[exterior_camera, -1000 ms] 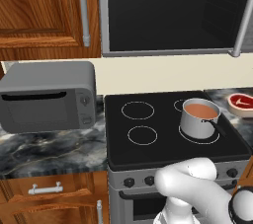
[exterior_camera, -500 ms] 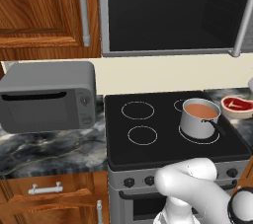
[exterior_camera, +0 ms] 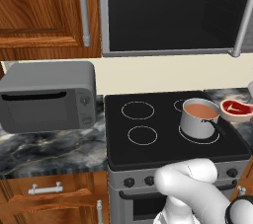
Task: Retrieve the steak from the fridge and place it on the saucepan with marinade on the stove.
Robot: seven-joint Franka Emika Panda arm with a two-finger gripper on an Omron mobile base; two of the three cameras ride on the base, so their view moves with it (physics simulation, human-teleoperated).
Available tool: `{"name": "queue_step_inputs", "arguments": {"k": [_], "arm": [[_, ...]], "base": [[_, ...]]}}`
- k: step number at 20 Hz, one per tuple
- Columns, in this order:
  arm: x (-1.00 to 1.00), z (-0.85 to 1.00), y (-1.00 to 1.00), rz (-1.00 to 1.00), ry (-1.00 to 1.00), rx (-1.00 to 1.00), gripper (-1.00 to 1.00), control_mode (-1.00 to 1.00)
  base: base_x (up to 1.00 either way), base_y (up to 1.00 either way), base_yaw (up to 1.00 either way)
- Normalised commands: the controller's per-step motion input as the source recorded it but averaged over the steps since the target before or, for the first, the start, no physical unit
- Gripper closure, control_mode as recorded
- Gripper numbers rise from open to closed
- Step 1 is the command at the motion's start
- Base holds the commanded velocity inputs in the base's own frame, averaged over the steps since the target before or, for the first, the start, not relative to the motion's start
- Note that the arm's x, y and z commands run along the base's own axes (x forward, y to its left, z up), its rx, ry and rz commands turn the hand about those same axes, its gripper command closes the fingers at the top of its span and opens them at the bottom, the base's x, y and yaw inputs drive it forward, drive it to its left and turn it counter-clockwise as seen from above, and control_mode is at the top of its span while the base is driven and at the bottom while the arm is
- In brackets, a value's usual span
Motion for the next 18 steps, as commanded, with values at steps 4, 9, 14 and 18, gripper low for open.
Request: {"name": "queue_step_inputs", "arguments": {"k": [4, 9, 14, 18], "arm": [[0.0, 0.01, 0.0, 0.0, 0.0, 0.03, 1.0, -1.0], [0.0, 0.01, 0.0, 0.0, 0.0, 0.05, 1.0, -1.0], [0.03, 0.0, -0.08, 0.0, 0.0, 0.03, 1.0, -1.0], [0.13, 0.0, -0.09, 0.0, 0.0, 0.01, 1.0, -1.0]], "base": [[0.0, 0.0, 0.0], [0.0, 0.0, 0.0], [0.0, 0.0, 0.0], [0.0, 0.0, 0.0]]}}
